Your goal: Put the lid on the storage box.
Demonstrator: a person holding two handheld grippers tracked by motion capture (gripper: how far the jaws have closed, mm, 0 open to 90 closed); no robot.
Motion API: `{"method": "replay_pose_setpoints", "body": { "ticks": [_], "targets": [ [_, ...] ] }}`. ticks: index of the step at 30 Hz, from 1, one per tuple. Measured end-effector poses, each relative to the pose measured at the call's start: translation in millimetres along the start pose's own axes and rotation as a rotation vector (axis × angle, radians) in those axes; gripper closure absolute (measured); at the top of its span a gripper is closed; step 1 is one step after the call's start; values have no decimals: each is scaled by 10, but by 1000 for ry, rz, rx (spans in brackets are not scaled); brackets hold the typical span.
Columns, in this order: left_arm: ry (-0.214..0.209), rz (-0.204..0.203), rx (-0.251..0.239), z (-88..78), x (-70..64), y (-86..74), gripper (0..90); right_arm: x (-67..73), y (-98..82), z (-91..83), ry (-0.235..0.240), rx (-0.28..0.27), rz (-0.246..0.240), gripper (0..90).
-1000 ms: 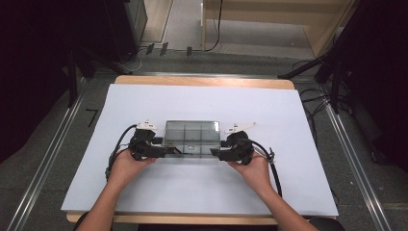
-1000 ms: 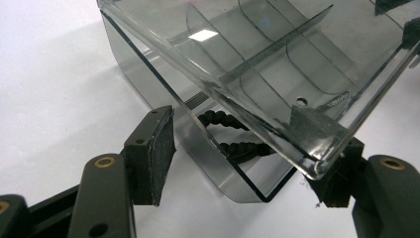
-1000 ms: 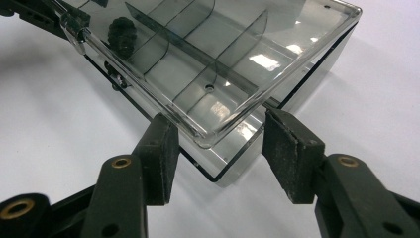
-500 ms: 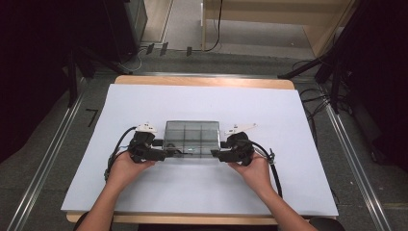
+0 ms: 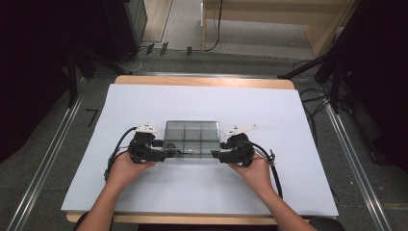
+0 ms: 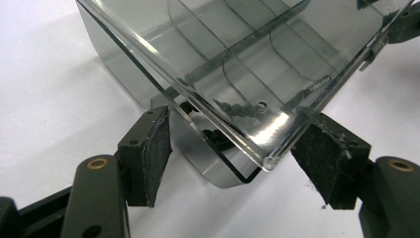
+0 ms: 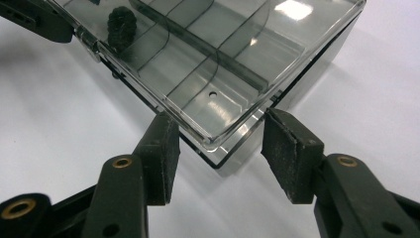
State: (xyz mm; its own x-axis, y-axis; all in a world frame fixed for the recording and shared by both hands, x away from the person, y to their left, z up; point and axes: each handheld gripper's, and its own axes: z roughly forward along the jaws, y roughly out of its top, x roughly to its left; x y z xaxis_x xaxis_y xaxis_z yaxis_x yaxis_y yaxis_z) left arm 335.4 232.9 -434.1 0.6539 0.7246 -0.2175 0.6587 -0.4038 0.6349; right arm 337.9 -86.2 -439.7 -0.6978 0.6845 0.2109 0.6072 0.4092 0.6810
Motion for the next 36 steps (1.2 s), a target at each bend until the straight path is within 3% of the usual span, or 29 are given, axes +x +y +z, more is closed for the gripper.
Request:
{"method": "replay_pose_setpoints", "body": {
  "ticks": [19, 36],
  "targets": [
    [-12, 13, 20, 20, 4, -38, 325, 17, -62, 30, -9, 11, -13, 488],
    [-27, 12, 31, 17, 13, -52, 320, 17, -77, 7, 10, 8, -8, 463]
  ]
}}
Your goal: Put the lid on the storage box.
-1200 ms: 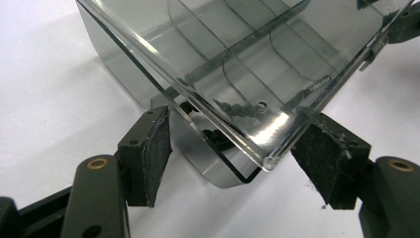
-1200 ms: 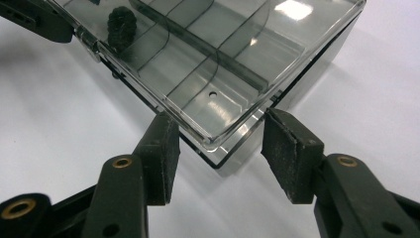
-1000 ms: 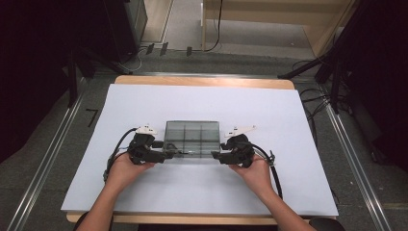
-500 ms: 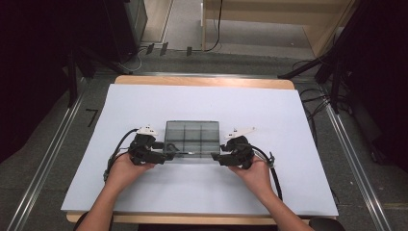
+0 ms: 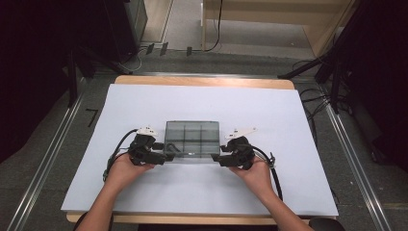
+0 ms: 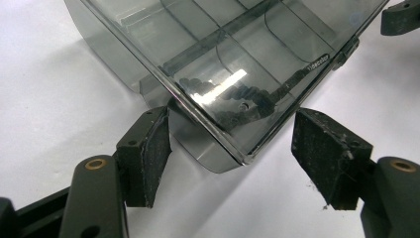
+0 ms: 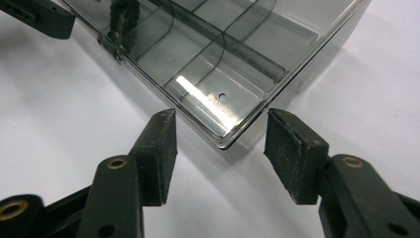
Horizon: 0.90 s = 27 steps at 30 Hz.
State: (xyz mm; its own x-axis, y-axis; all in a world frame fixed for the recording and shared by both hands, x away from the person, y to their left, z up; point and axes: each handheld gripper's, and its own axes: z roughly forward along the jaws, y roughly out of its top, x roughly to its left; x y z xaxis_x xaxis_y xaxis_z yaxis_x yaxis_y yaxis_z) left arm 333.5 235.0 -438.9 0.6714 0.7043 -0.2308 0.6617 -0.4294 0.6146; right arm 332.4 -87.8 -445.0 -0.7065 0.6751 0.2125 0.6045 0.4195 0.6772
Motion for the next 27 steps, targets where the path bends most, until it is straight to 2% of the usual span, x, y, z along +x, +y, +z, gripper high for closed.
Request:
{"method": "replay_pose_setpoints", "body": {
  "ticks": [9, 14, 18, 27],
  "targets": [
    [4, -8, 6, -107, -22, 46, 320, -3, 37, -144, 14, -35, -5, 443],
    [5, -14, -16, -184, -12, 77, 321, -29, 77, -224, 16, -67, -10, 413],
    [20, -30, -12, -219, 36, 83, 324, -81, 94, -257, 10, -81, -16, 388],
    [53, -55, -29, -309, 114, 128, 322, -263, 91, -328, -13, -109, 16, 305]
  ]
}}
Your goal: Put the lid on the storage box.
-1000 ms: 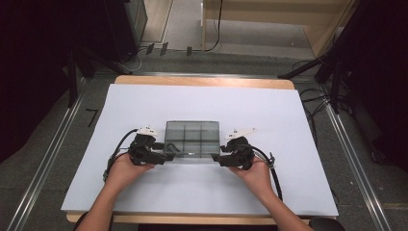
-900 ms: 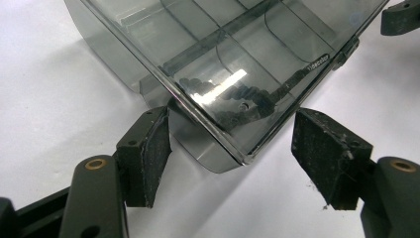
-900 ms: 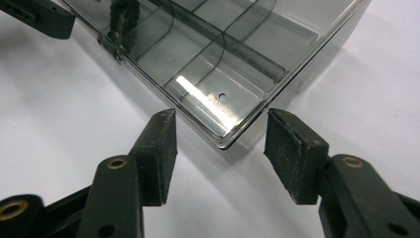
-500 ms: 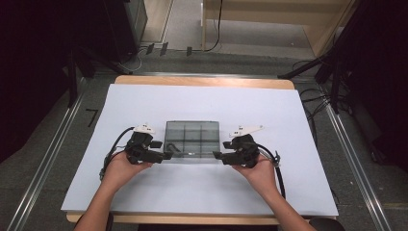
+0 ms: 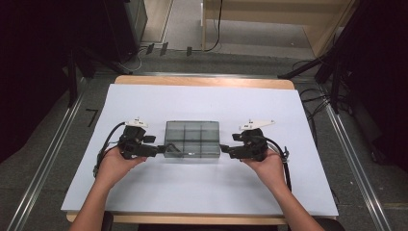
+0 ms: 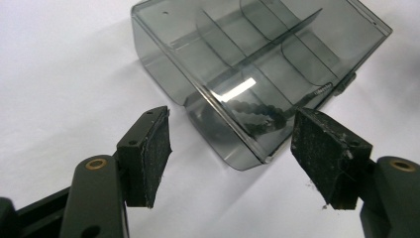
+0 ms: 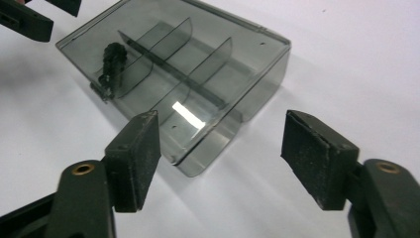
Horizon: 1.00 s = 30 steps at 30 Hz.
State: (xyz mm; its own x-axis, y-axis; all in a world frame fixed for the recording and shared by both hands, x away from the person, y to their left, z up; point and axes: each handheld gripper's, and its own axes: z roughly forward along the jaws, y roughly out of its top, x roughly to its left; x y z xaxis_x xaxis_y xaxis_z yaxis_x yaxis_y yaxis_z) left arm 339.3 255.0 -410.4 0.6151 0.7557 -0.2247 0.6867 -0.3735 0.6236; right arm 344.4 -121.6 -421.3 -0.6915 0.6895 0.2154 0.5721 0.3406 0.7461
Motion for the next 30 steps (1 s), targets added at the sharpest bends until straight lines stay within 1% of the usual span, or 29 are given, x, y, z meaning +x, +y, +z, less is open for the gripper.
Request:
{"method": "replay_pose_setpoints", "body": {
  "ticks": [4, 5, 6, 8, 9, 10, 11, 12, 13, 15, 17, 21, 23, 24, 25, 28, 30],
  "targets": [
    [17, 0, -6, -9, 39, 22, 315, -95, -6, -21, -17, 0, 8, 284],
    [15, 2, -5, -12, 50, 28, 313, -122, -11, -28, -27, 0, 7, 284],
    [18, -1, -6, -15, 62, 35, 311, -141, -13, -32, -34, -1, 1, 282],
    [22, -9, -5, -18, 91, 49, 306, -181, -20, -48, -51, -1, 5, 269],
    [27, -11, -5, -21, 109, 57, 304, -209, -22, -56, -54, -2, 3, 266],
    [27, -11, -5, -21, 109, 57, 303, -209, -22, -56, -54, -2, 3, 266],
    [28, -20, -15, -26, 149, 66, 300, -259, -26, -70, -66, -10, 24, 266],
    [30, -22, -19, -28, 171, 69, 299, -280, -31, -80, -73, -8, 33, 266],
    [31, -24, -24, -27, 192, 70, 295, -308, -39, -88, -73, -8, 31, 261],
    [37, -32, -27, -30, 237, 71, 293, -360, -53, -102, -80, -6, 43, 259],
    [42, -52, -31, -36, 278, 72, 291, -410, -68, -112, -90, -6, 55, 259],
    [59, -64, -38, -47, 358, 67, 289, -490, -97, -141, -113, -7, 65, 259],
    [67, -81, -42, -60, 401, 65, 290, -530, -107, -160, -124, -13, 66, 260],
    [67, -81, -42, -60, 401, 65, 290, -544, -113, -172, -128, -13, 73, 260],
    [74, -89, -48, -69, 446, 57, 290, -569, -121, -182, -132, -17, 72, 260],
    [91, -103, -47, -68, 492, 47, 290, -623, -140, -202, -142, -19, 80, 264],
    [95, -108, -45, -68, 508, 45, 291, -659, -153, -211, -148, -23, 89, 265]
  ]
}}
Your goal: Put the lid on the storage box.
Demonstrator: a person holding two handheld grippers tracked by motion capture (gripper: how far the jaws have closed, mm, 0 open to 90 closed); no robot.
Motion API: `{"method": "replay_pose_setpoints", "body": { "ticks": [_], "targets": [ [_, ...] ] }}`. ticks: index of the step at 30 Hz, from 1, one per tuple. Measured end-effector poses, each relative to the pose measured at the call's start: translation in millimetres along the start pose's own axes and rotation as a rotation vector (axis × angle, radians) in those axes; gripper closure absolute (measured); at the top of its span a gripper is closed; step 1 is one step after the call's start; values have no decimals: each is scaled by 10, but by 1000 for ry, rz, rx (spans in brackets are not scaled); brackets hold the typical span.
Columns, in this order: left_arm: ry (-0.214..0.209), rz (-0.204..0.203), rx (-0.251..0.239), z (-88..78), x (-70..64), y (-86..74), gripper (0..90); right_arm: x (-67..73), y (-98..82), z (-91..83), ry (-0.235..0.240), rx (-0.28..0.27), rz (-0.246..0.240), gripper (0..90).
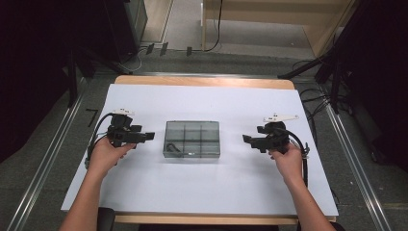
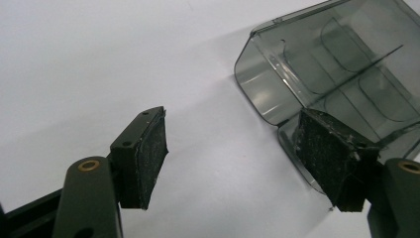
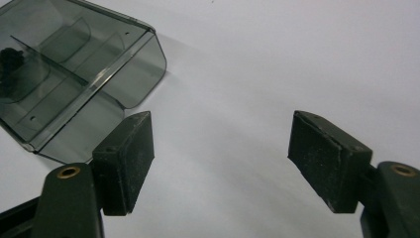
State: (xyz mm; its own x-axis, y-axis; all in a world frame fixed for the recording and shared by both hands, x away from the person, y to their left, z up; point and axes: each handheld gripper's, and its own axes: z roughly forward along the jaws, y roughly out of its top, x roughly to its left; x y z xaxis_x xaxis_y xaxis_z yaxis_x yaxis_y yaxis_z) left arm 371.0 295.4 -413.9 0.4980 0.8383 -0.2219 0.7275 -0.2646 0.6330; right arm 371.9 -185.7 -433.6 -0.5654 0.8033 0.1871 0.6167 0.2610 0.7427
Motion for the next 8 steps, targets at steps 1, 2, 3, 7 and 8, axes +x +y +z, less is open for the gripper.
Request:
{"method": "replay_pose_setpoints", "body": {
  "ticks": [1, 2, 3, 7, 8],
  "targets": [
    [5, 2, -1, 2, 6, 0, 291, -17, -7, -4, -8, 0, 3, 266],
    [2, 2, -1, 4, 12, 1, 291, -31, -13, -6, -9, -2, 9, 268],
    [2, 1, -1, 8, 17, 1, 291, -45, -18, -8, -12, 0, 14, 268],
    [4, -1, 2, 20, 27, 3, 291, -83, -32, -12, -19, 2, 19, 272],
    [4, -1, 2, 20, 27, 3, 291, -88, -35, -12, -20, -1, 20, 272]
  ]
}}
